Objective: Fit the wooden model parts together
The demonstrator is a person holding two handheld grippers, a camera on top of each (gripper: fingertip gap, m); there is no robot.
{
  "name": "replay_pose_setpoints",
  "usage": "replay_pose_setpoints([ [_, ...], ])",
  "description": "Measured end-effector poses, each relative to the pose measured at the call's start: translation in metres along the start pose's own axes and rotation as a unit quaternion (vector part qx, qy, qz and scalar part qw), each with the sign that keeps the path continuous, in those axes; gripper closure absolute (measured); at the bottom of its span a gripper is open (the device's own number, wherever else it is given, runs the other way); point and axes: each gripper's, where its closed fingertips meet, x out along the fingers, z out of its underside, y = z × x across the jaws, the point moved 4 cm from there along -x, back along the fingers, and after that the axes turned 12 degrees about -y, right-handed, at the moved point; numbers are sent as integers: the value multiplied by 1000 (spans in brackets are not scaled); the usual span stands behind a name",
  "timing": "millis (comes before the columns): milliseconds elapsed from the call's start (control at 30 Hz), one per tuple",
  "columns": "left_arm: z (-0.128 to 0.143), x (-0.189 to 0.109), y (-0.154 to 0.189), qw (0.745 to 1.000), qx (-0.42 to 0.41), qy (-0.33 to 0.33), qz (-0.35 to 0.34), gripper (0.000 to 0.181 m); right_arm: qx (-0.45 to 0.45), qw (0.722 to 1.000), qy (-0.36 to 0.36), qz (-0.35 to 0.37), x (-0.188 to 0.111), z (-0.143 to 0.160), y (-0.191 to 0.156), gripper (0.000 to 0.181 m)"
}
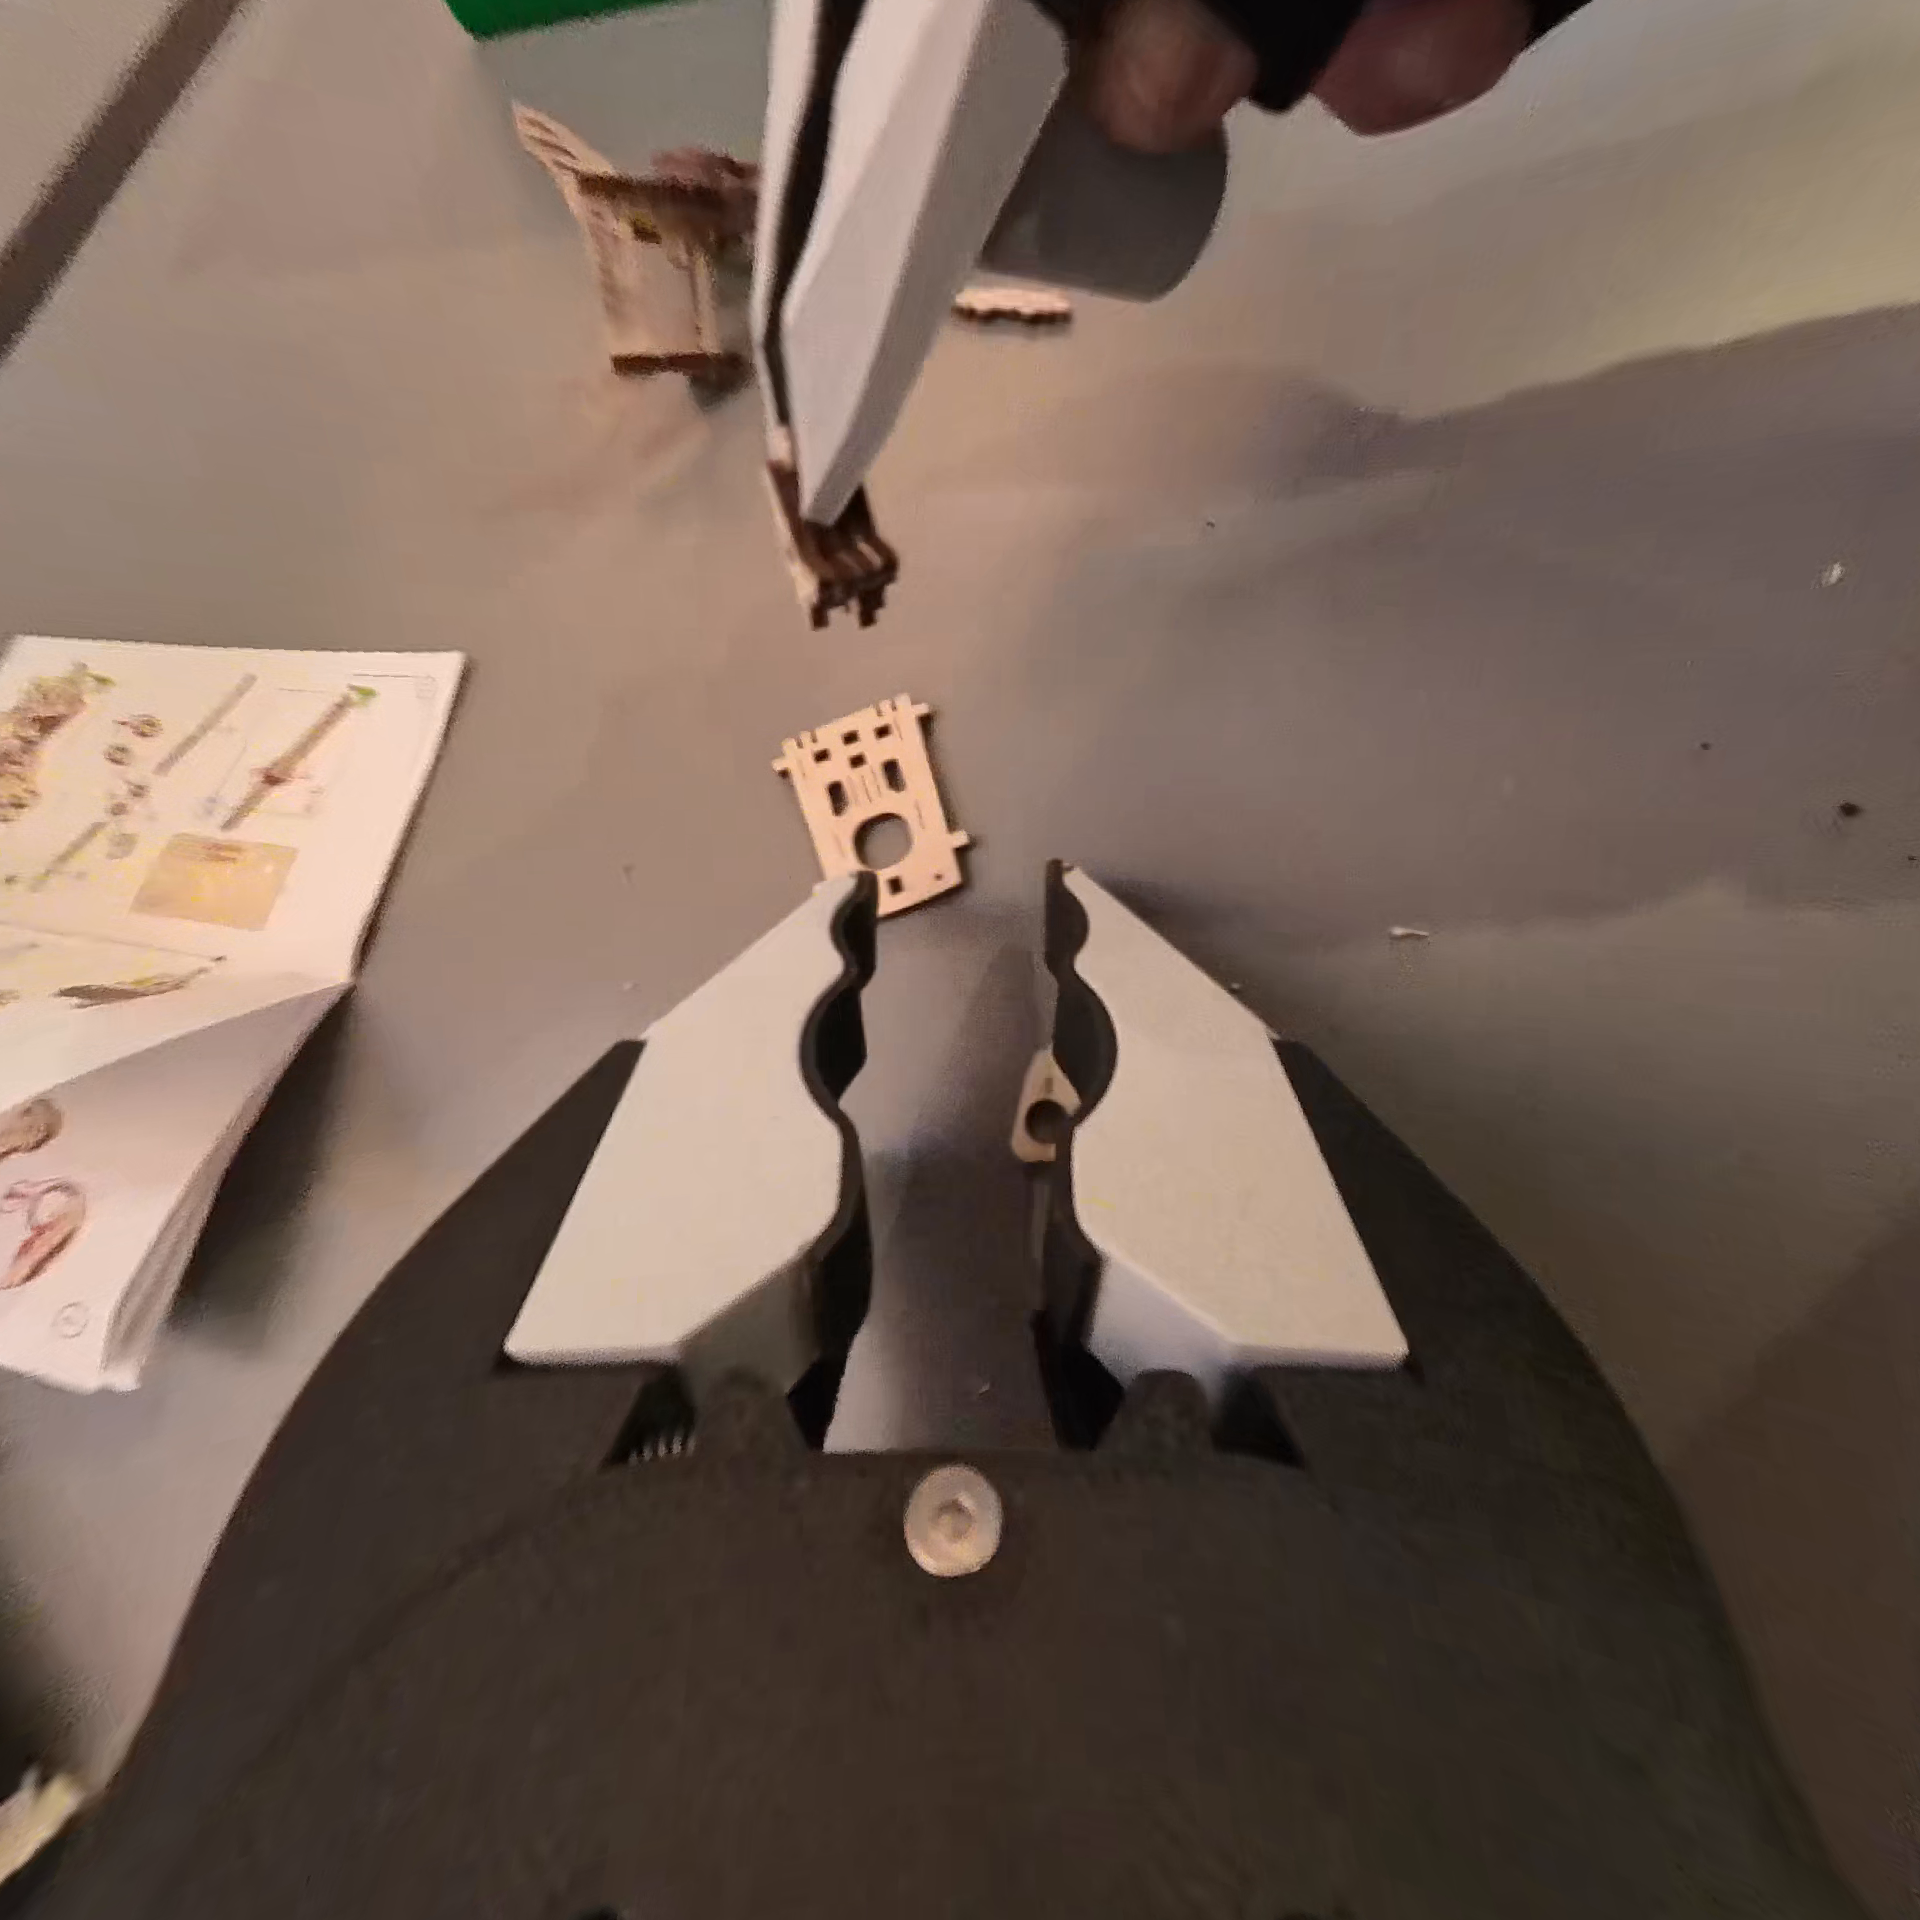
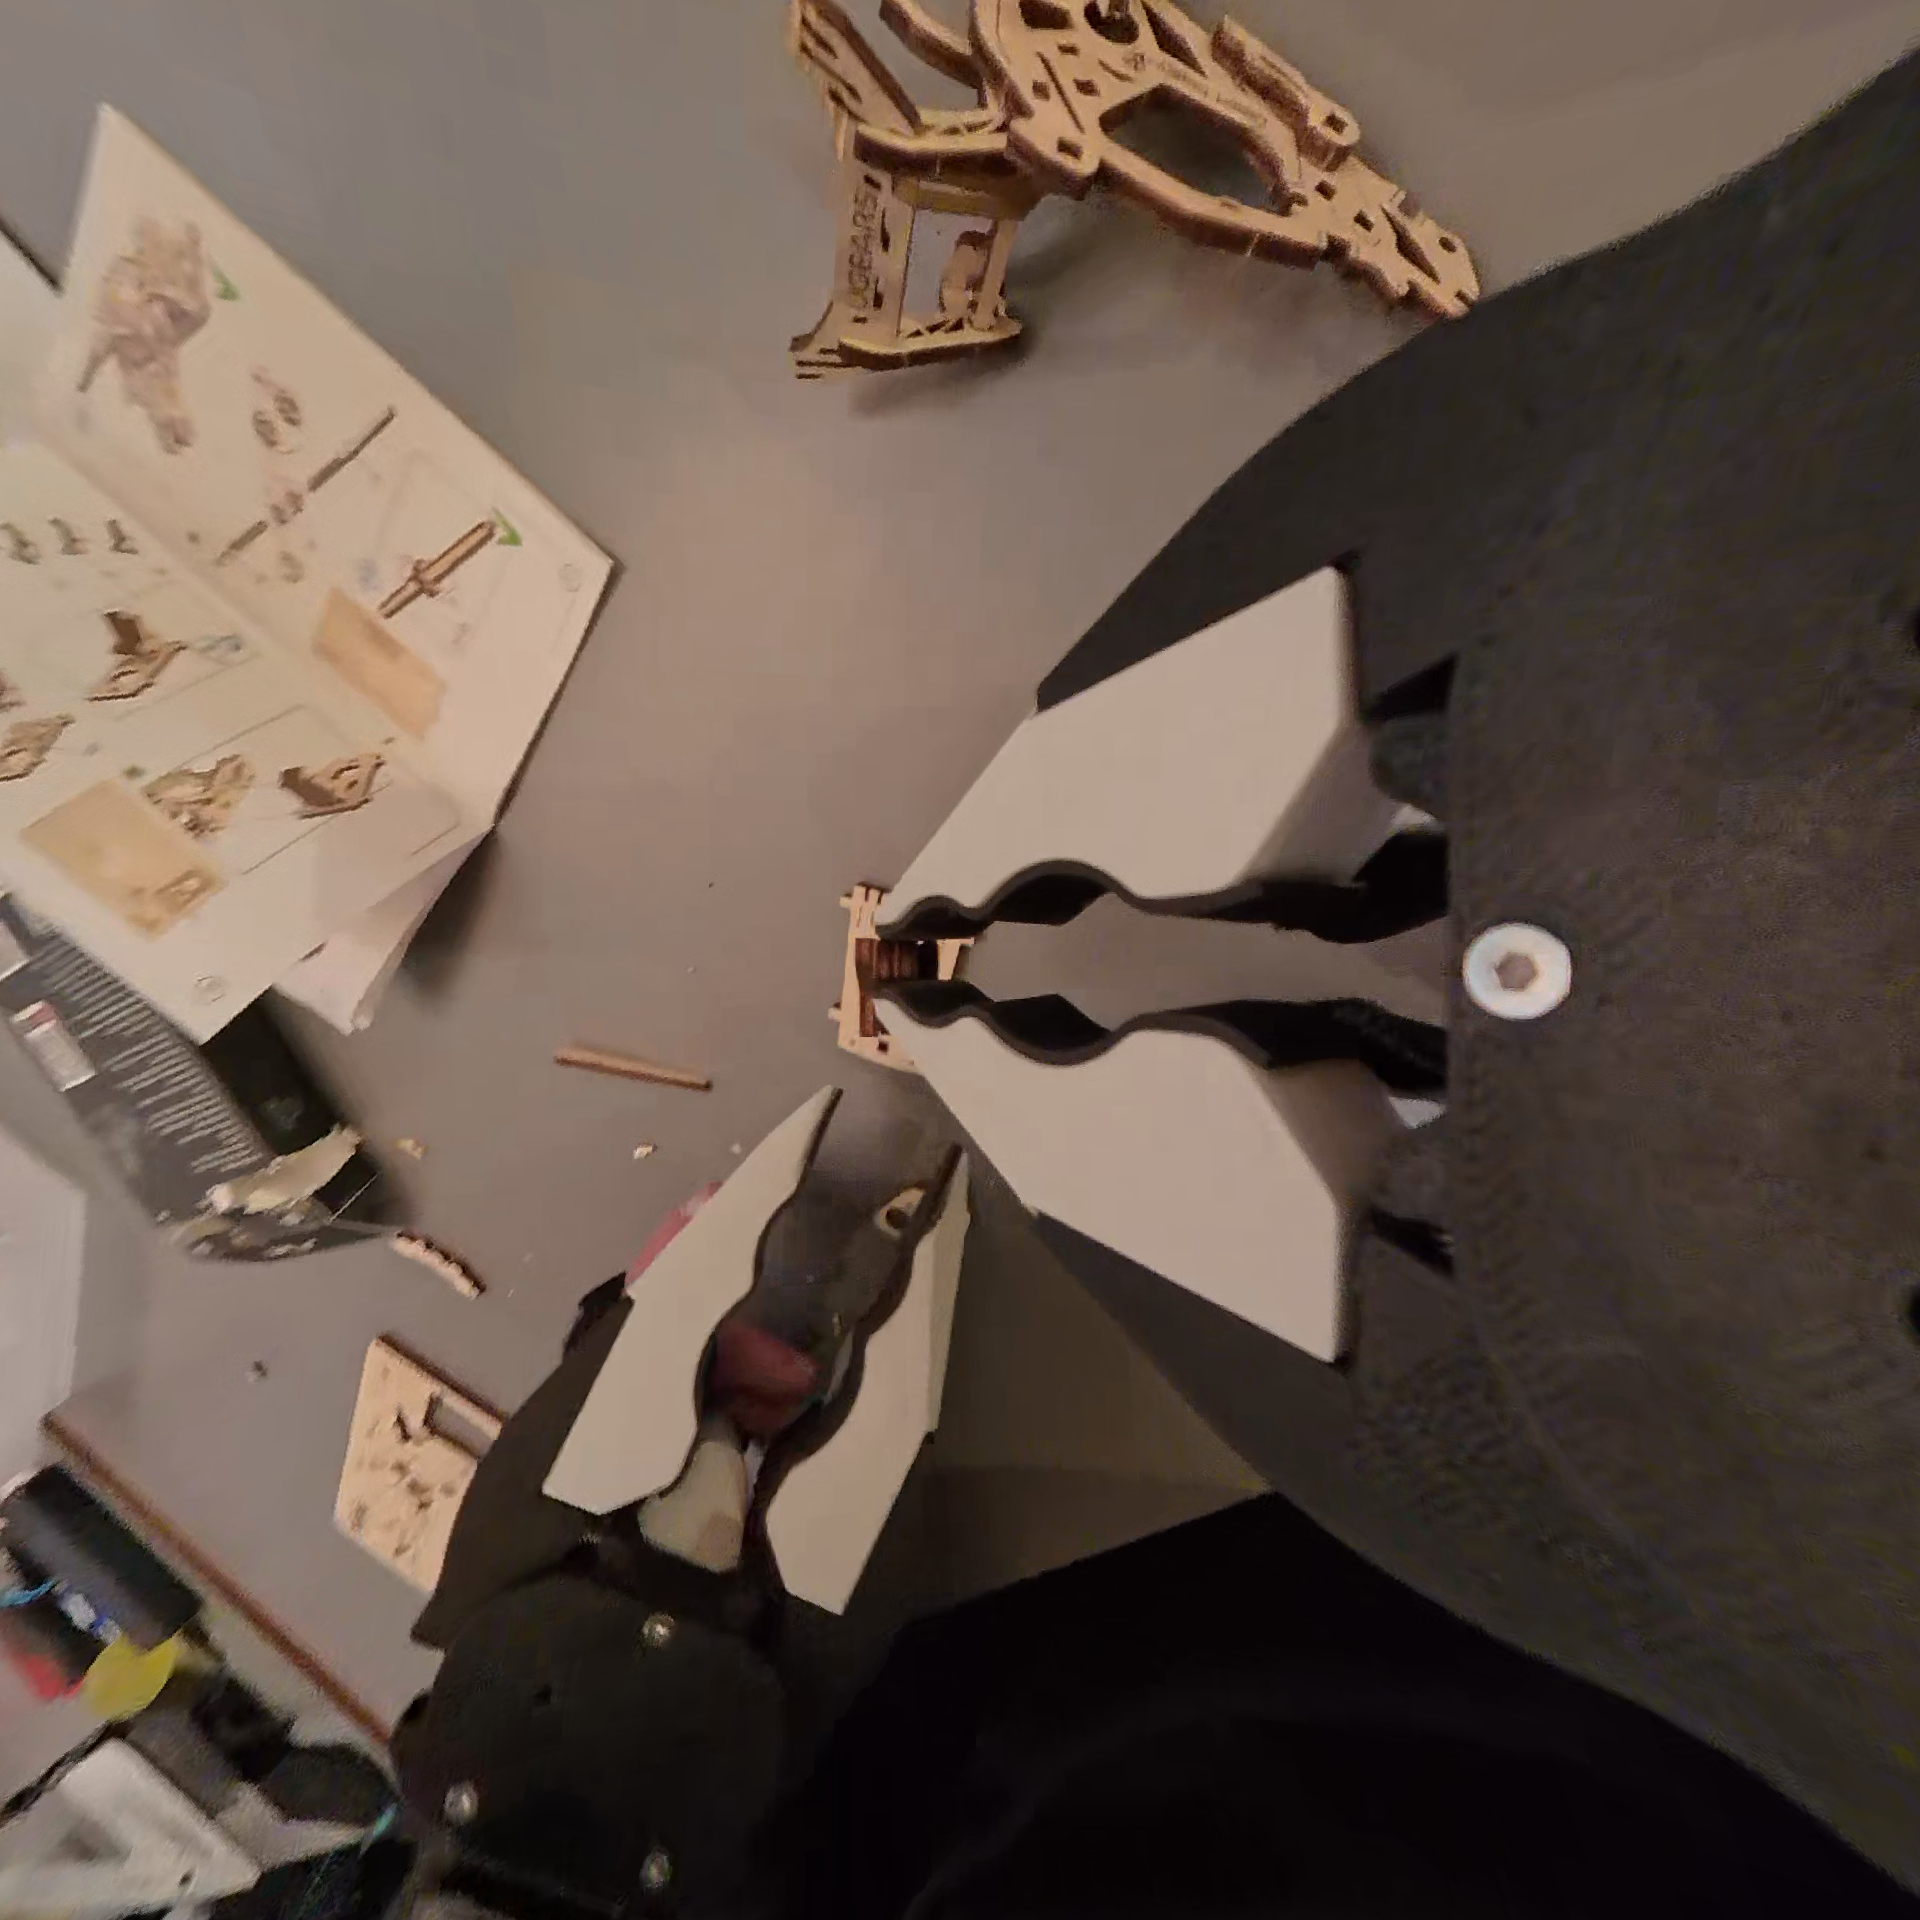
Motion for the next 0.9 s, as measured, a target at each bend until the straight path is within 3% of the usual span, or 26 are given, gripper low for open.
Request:
replay_pose_setpoints([
  [33, -1, 3, 3, 1000, 0, 1, 8, 155, 3, 1000, -11, 8, 5, 1, 2, 176],
  [400, -14, 16, 15, 999, 12, -2, 45, 154, 5, 995, -78, 63, 28, 6, 13, 176],
  [667, -16, 20, 19, 998, 34, -7, 52, 152, -82, 988, -93, 97, 28, 3, 7, 176],
  [900, -16, 20, 19, 997, 26, -7, 72, 150, -33, 995, -77, 62, 31, 7, 12, 176],
])
